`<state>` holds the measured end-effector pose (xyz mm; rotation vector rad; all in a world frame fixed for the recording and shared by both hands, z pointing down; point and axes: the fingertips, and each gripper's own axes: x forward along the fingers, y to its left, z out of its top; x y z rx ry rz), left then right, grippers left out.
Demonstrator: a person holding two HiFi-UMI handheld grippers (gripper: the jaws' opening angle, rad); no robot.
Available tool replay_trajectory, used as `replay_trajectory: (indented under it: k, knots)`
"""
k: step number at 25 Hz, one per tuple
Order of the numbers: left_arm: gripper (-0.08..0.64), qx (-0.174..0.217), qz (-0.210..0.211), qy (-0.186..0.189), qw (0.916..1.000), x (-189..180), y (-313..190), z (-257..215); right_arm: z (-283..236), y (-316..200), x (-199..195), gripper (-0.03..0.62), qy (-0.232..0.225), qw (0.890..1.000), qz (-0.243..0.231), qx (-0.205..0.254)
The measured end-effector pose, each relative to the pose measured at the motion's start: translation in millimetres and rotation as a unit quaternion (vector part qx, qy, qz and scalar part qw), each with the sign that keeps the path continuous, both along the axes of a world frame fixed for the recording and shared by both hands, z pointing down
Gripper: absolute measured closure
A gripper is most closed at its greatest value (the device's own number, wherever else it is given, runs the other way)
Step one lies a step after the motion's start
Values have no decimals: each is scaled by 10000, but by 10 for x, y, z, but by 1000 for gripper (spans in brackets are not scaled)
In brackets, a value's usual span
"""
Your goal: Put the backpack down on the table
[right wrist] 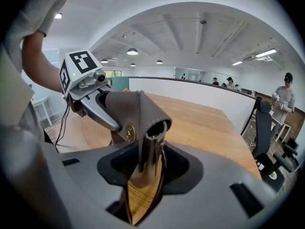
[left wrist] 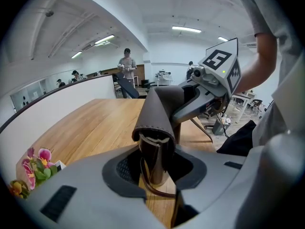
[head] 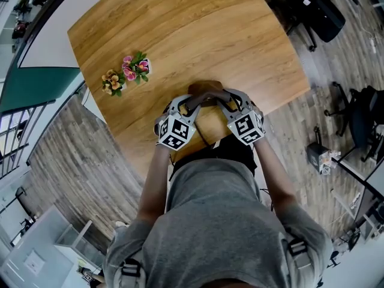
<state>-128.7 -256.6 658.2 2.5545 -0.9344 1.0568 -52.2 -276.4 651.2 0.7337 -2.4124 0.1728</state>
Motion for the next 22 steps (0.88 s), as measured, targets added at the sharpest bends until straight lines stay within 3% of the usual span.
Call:
replay_trajectory:
  k: [9,22]
  knots:
    - [390,92,-54,-196,9998,-24,3,-37,-125,27,94,422,-42,9998,182,67]
    - [339,87,-540,-148,9984,-184,85,-65,-299,177,361,417,152,9986,402,307]
